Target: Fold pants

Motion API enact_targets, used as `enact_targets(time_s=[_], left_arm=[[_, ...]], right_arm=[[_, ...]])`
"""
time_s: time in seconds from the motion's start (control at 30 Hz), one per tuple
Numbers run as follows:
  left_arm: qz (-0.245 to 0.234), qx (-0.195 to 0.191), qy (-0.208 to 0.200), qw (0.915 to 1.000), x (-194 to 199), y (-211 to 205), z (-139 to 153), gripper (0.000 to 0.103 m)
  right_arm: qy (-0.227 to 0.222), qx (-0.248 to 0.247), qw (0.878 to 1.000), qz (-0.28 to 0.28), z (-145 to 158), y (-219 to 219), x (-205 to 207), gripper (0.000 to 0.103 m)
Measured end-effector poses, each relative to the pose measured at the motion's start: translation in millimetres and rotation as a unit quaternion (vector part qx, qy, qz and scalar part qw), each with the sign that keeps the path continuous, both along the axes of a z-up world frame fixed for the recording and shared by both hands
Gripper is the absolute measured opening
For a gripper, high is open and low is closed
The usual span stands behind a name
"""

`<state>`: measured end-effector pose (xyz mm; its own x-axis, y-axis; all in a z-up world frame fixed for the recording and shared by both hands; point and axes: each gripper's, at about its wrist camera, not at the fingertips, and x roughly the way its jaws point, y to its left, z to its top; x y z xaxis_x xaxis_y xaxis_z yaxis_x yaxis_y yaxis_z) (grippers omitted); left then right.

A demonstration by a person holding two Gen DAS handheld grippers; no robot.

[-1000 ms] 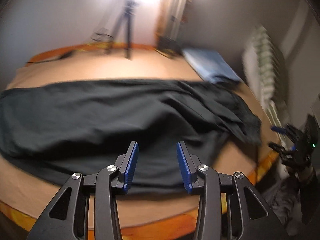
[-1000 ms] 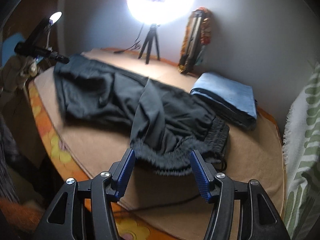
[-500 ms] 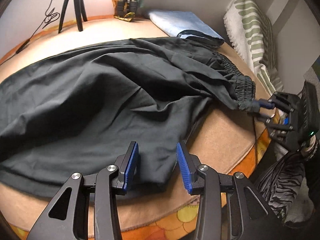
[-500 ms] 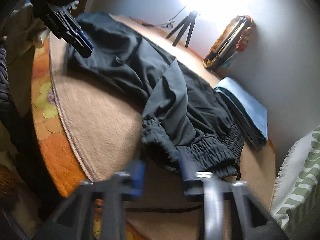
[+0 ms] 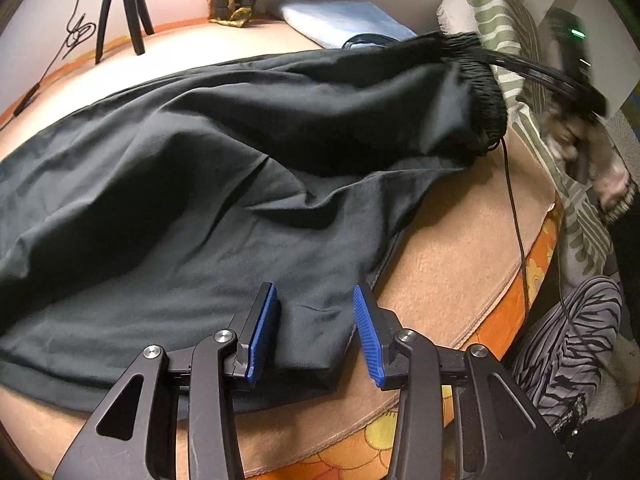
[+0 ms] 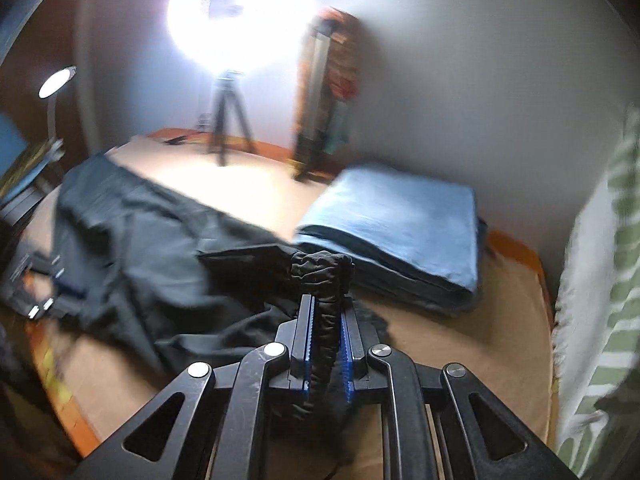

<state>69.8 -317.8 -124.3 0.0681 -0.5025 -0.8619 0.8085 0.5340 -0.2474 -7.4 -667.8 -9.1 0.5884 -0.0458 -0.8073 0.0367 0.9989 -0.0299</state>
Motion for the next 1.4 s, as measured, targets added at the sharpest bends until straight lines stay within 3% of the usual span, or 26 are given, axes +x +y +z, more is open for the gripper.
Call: enact_targets(time_s=[0.13,0.23,0.3,0.43,0.5,0.53,0.6,0.7,0.8,0.93,1.0,1.13,1.27,1.33,1.4], left_arm=[[-0.005,0.000,-0.001,1.0000,-1,2,-1,0.038],[-0.010,0.003,-0.007,0.9999,-3,2,0,0.038],[-0.011,0.004,-0.011,0.9999,-5,3,2,0.038],[-0.013,-0.002,-0.030,0.9995,-7,5,11,0.038],[-0.013,-0.008,-0.039,0.9991,-8,8,16,0.038],[-0.014,-0.011,-0.042,0.9990,-9,9,19,0.038],[-0.020,-0.012,-0.057,0.9981,-13,11,24,0.039],[-0.031,-0.002,-0.084,0.9960,-20,12,26,0.051],[-0.040,0.011,-0.097,0.9944,-27,16,24,0.051],[-0.055,0.023,-0.131,0.9895,-39,21,25,0.051],[-0.060,0.027,-0.141,0.9879,-41,19,24,0.051],[-0.087,0.053,-0.185,0.9775,-50,6,14,0.052],[-0.111,0.079,-0.213,0.9674,-54,-6,1,0.052],[-0.114,0.083,-0.224,0.9643,-55,-9,-3,0.052],[-0.110,0.079,-0.222,0.9656,-52,-10,-3,0.052]], right_arm=[[0.046,0.052,0.995,-0.066,-35,-39,22,0.010],[0.065,0.063,0.992,-0.088,-56,-53,26,0.017],[0.072,0.063,0.989,-0.112,-61,-61,24,0.039],[0.066,0.129,0.978,-0.147,-56,-73,-3,0.046],[0.067,0.139,0.974,-0.163,-56,-74,-17,0.070],[0.071,0.147,0.971,-0.172,-58,-72,-26,0.073],[0.079,0.180,0.964,-0.179,-64,-71,-38,0.074],[0.085,0.221,0.952,-0.192,-74,-67,-49,0.074],[0.091,0.260,0.935,-0.224,-86,-69,-56,0.075],[0.086,0.288,0.921,-0.250,-85,-62,-64,0.075],[0.087,0.285,0.919,-0.259,-85,-56,-64,0.075],[0.086,0.291,0.913,-0.272,-85,-46,-61,0.076],[0.071,0.310,0.898,-0.304,-87,-45,-58,0.075],[0.056,0.326,0.882,-0.336,-89,-51,-62,0.068],[0.047,0.336,0.870,-0.358,-91,-54,-66,0.055]])
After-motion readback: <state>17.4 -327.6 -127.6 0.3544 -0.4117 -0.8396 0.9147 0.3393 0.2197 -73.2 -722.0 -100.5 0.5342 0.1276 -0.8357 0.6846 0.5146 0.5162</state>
